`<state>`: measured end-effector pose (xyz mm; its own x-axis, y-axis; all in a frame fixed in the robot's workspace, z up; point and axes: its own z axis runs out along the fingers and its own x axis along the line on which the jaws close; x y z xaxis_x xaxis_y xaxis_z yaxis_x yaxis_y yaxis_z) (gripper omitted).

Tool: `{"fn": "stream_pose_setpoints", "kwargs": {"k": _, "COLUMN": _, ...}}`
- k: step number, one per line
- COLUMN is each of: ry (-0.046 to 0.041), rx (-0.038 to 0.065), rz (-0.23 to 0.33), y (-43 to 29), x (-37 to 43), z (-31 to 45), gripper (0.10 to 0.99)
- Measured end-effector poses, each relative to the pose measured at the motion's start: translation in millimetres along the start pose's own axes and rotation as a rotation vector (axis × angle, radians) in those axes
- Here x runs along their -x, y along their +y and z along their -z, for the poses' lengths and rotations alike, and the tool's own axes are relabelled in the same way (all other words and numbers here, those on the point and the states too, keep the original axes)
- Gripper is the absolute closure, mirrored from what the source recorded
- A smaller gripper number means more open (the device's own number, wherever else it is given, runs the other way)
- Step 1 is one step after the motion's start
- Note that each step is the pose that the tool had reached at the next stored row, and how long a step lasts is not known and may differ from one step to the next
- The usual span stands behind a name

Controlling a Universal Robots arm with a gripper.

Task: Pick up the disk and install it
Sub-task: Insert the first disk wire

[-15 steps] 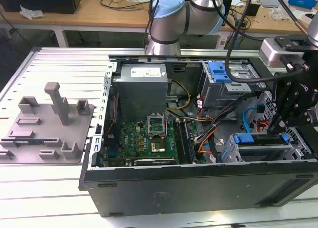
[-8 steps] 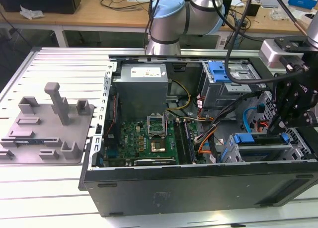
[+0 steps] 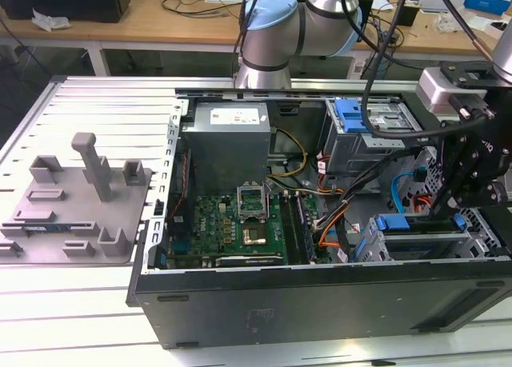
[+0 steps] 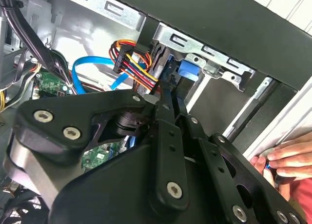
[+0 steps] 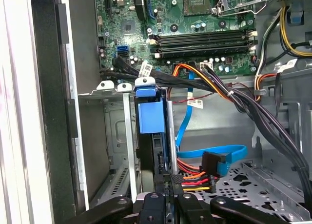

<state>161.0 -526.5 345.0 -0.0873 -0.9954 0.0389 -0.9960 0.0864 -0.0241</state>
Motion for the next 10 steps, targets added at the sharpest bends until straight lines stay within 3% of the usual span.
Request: {"fn": "stream_pose_setpoints", "kwargs": {"k": 10, "ry": 0.001, "rx": 0.003, "rz": 0.001, "y": -0.9, "x": -0.2, "z": -6.0, "gripper": 0.922}}
